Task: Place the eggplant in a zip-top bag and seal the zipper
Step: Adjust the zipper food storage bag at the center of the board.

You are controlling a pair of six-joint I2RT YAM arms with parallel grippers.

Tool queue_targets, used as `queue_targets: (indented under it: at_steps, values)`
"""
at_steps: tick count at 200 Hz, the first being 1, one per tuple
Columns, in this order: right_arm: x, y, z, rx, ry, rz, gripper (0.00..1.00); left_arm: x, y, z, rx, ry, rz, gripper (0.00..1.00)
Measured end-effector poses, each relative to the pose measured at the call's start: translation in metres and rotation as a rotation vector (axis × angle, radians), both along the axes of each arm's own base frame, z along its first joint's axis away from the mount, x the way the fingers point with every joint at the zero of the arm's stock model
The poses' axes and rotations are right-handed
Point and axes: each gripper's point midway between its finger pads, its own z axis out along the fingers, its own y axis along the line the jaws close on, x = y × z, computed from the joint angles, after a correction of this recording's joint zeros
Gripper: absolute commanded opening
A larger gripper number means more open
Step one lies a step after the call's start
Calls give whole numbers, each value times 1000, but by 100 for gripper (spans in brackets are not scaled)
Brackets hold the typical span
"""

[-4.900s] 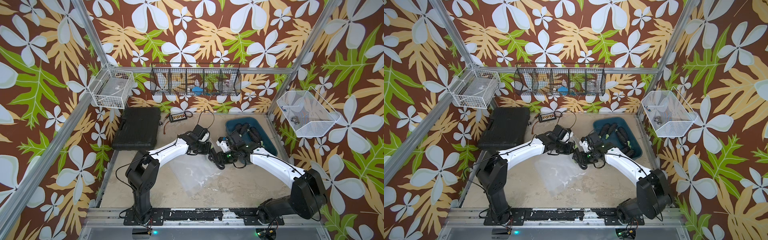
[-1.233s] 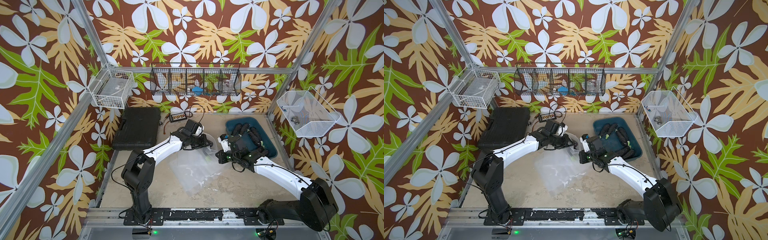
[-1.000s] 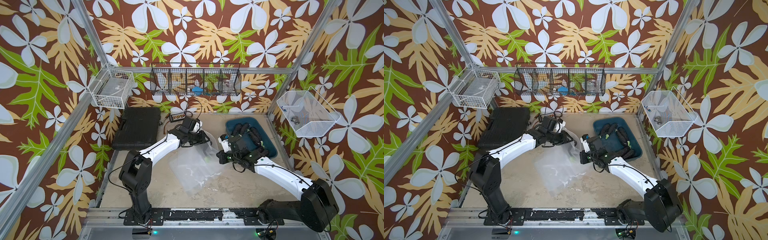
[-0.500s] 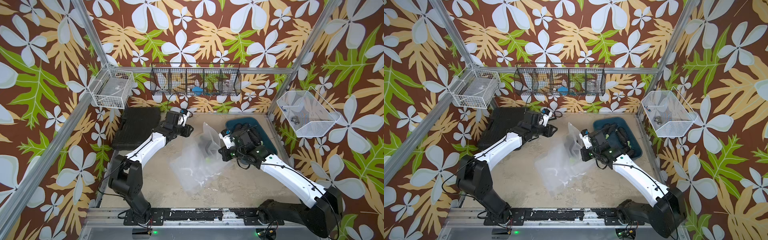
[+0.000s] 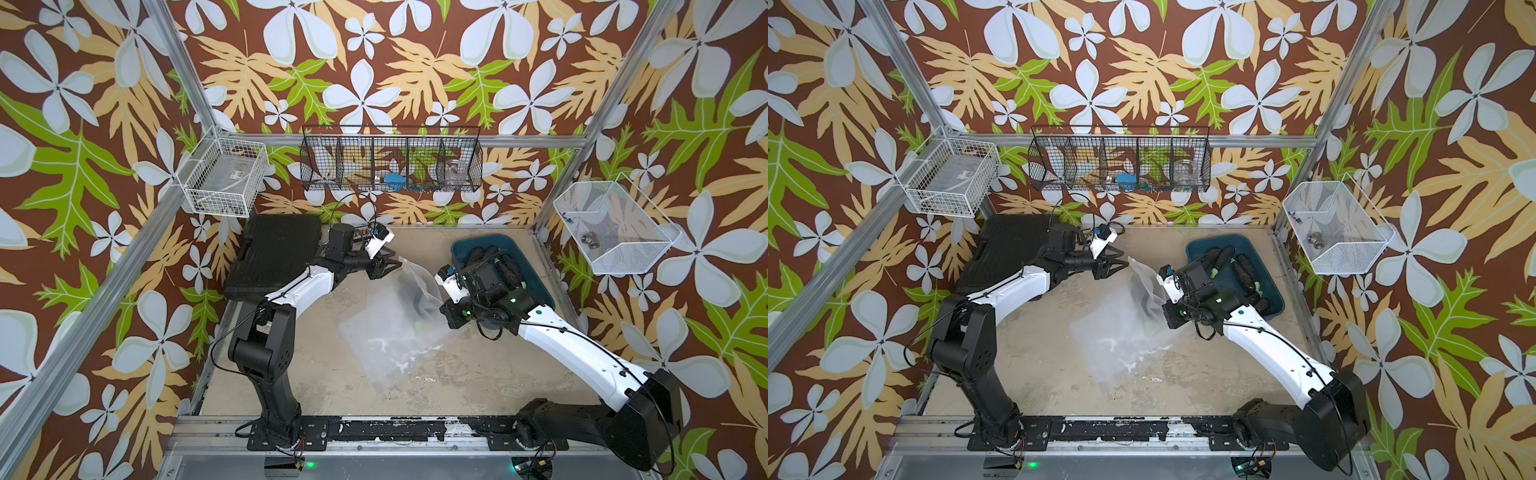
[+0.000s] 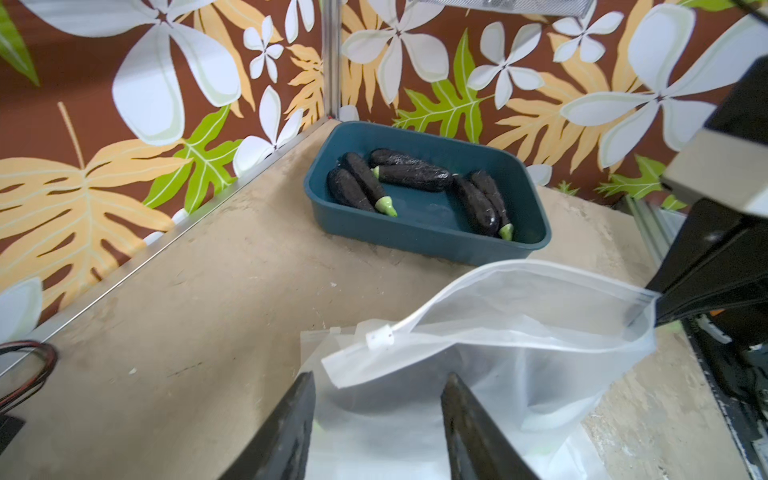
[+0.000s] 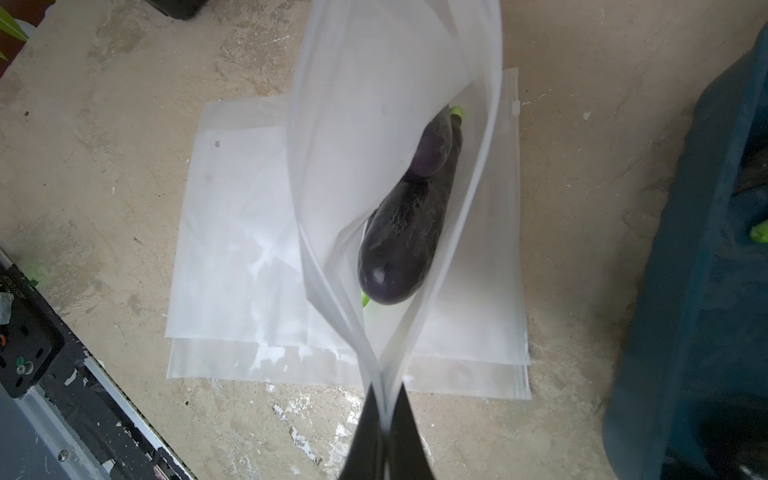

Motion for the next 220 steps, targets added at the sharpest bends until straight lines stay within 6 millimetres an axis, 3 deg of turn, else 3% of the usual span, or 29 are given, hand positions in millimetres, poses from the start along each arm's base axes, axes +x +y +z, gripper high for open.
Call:
queue_targets:
  at_steps: [95, 170, 220]
  values:
    - [6, 1, 0, -28, -7, 11, 0, 0, -10, -15, 8, -11, -84, 52]
    - [7, 1, 1, -30, -11, 15, 0, 17, -6, -25, 14, -12, -74, 56]
    - [9, 2, 2, -30, -14, 18, 0, 9, -12, -30, -18, 32, -146, 53]
